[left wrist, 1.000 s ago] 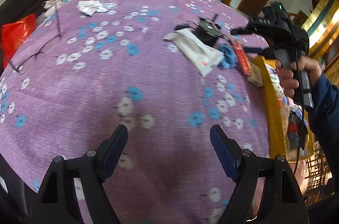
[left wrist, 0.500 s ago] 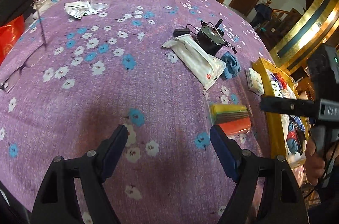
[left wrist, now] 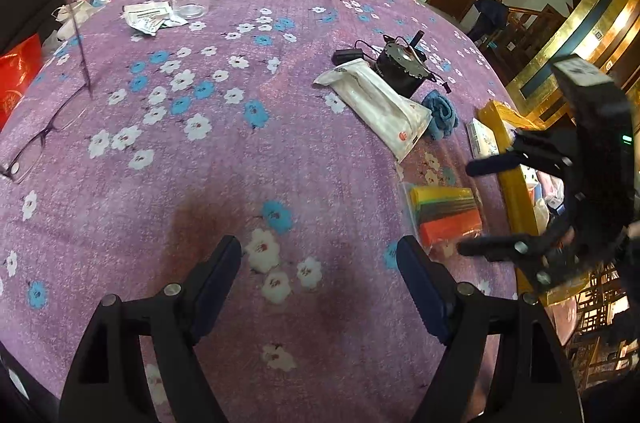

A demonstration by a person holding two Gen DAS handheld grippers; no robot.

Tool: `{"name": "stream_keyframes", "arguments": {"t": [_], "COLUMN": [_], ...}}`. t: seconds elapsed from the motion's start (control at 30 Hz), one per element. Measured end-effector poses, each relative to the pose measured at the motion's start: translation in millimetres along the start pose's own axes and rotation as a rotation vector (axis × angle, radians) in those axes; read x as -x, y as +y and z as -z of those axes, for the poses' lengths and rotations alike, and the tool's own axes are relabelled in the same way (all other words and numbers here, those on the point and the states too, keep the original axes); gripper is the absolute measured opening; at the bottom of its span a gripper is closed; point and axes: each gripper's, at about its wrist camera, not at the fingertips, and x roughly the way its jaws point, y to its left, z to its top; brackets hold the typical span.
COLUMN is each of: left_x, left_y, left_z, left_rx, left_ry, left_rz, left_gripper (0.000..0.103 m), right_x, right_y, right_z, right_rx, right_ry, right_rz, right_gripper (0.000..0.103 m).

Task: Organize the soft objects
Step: 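Grasp the bagged striped clay sticks with right tool while left tool grasps white red-printed bag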

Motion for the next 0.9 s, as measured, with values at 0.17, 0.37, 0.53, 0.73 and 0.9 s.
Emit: {"name": "stream_keyframes", "arguments": {"t": [0.17,0.37,0.53,0.73,0.9], "left_x": [6.6,7.7,-2.7,-30.7,-48.3], "left_y": [9.3,8.6,-4.4,-20.2,-46.6], "left_z": [8.4,1.0,-24.8,-62.1,-87.5], "left_rx": [0.019,0.02,0.035,0.136,0.116], "left_ry": [0.001,0.008,0.041,0.098,0.085], "left_rz": [-0.004,0.02,0.092,0.204,0.168], "left_gripper": [0.079,0.079,0.079,0.079,0.079], "right_x": [-26.8,-3.2,36.6,73.0,87.8], "right_y": [-6.2,-18.4,-14.8,-2.7,12.3], "right_z": [-5.3,23.9,75.7,117.9,143.2], "right_rx": [-0.02,-0.297,-0.592,-0.754,-0.798], "right_ry": [0.055,-0.052,-0.252,-0.402,-0.45], "right_rz": [0.005,0.021,0.005,0.039,0.072], "right_gripper": [0.081,0.045,0.045,0.045,0.045]}}
